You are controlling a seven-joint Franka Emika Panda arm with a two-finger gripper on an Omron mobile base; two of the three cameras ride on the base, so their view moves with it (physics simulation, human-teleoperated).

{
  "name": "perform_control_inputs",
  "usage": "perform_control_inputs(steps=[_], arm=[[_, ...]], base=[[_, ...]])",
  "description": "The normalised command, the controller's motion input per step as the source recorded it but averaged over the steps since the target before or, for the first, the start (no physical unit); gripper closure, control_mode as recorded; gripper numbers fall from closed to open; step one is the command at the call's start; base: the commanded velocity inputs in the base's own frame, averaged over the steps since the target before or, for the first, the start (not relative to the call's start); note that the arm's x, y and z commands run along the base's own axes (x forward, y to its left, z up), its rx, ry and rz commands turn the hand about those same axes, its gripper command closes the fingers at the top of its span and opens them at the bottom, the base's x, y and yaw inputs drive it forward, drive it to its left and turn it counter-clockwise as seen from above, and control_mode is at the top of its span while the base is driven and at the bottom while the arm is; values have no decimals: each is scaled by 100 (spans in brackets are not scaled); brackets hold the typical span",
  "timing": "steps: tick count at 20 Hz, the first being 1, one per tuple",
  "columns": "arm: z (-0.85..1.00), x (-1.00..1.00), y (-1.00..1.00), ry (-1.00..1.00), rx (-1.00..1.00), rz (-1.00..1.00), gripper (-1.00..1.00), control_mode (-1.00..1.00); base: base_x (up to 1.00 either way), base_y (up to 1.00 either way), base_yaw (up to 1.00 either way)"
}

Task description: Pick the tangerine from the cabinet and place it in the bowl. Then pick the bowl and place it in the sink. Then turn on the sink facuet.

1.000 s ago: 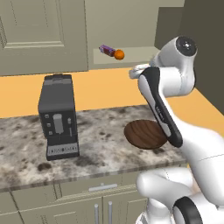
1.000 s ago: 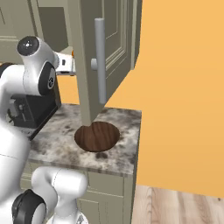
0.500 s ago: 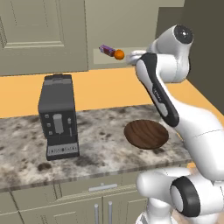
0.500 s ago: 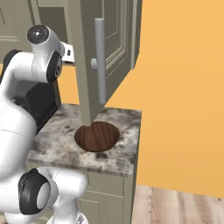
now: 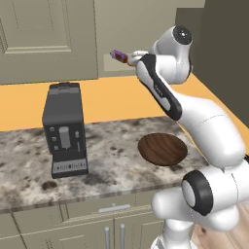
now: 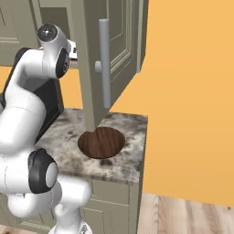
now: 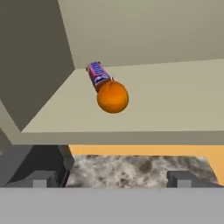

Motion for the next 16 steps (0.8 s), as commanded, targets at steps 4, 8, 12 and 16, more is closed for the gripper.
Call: perform_control_inputs(steps=[4,8,12,16], arm=[[0,68,0,0,4,0,-100,-100],[-3,65,0,0,3,0,-100,-100],[-8,49,0,0,1,0,-100,-100],[-13,36,2,0,0,0,-100,-100]], base=[[0,0,0],[0,0,0],[0,0,0],[0,0,0]])
